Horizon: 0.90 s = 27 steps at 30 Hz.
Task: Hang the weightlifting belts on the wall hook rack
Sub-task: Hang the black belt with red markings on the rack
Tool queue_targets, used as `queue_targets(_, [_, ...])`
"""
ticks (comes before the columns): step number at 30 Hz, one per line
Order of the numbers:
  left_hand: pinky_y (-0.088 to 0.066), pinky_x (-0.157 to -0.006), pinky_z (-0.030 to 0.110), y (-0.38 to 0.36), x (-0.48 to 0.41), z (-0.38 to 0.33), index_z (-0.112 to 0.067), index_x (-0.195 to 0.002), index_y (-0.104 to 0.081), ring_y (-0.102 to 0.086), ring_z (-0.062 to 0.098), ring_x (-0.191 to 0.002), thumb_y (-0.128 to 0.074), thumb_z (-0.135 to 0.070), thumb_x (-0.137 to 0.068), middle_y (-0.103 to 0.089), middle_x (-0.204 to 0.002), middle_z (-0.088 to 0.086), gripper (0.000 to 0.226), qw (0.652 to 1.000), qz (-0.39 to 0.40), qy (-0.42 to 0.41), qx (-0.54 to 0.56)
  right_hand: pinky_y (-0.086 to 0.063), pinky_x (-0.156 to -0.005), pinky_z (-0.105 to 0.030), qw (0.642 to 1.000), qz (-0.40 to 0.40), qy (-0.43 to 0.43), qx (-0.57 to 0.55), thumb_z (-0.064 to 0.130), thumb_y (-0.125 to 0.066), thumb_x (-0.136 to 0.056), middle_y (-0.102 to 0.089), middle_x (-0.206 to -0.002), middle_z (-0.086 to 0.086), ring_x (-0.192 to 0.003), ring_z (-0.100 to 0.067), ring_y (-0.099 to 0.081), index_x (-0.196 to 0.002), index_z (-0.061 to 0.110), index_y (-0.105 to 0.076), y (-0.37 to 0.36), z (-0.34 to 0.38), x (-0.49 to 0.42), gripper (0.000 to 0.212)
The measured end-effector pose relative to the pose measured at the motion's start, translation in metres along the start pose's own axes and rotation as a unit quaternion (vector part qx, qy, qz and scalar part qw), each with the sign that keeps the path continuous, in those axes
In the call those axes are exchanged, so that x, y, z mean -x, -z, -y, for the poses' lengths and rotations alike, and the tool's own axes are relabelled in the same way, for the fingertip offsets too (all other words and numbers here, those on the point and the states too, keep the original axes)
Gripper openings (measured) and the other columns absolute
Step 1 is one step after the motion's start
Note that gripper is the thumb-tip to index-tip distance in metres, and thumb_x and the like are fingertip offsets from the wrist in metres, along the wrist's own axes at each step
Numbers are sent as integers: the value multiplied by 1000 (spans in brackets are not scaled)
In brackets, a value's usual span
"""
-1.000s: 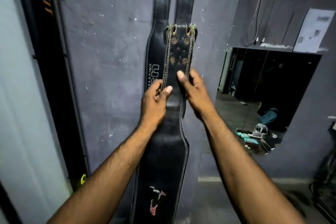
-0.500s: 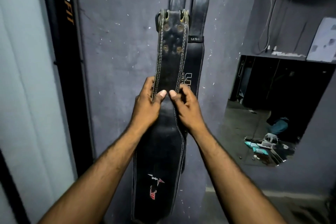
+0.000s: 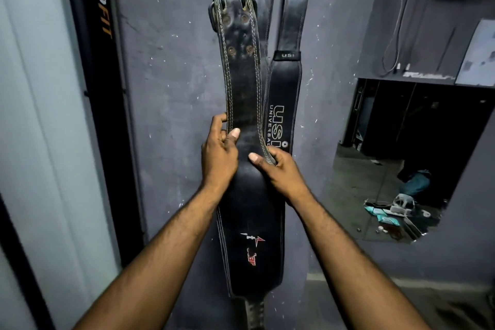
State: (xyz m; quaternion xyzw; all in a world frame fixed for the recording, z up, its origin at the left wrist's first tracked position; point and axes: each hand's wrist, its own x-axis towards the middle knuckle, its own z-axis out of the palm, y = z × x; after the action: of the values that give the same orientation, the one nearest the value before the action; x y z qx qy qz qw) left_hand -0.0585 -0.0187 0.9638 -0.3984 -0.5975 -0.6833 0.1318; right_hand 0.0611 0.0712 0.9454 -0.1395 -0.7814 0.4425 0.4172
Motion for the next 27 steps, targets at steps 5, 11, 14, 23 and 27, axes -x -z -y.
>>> queue_targets(5, [-35,-55,20,-9,-9,1,-26,-119,-53,-41,4,-50,-52,-5,-95,-41,-55,-8,31,1000,-22,1,1,-55,-97,-47,994,3,-67,-86,20,-76,-87,-70,-112,-12,-100,-19,-67,-115,7,-57,6,-12,14,36])
queue_targets(11, [-33,-54,23,-11,-19,1,-26,-115,-54,-37,8,-50,-54,-10,-96,-38,-56,-8,25,999,-33,0,4,-55,-96,-51,996,-61,-47,-43,41,-80,-78,-74,-107,1,-103,-20,-70,-109,28,-62,-3,-31,25,38])
queue_targets(14, [-33,-53,24,-7,-25,3,-23,-114,-55,-36,7,-52,-55,-10,-95,-39,-59,-7,23,998,-57,17,23,-55,-98,-45,994,-46,-80,-63,38,-79,-81,-73,-110,4,-105,-13,-70,-116,28,-57,-2,-36,30,43])
queue_targets(23, [-31,-54,12,-3,-28,4,-15,-115,-57,-34,6,-55,-58,-9,-94,-35,-62,-7,22,994,-104,32,33,-58,-90,-32,990,-21,-100,-98,15,-77,-85,-74,-112,-5,-101,-14,-71,-119,11,-63,2,-50,48,37])
queue_targets(27, [-30,-52,12,-4,-22,5,-15,-117,-57,-33,7,-56,-57,-7,-94,-35,-64,-7,25,993,-106,30,36,-59,-90,-31,985,35,-135,-106,12,-75,-87,-73,-118,-4,-107,-18,-71,-127,15,-60,10,-60,60,43])
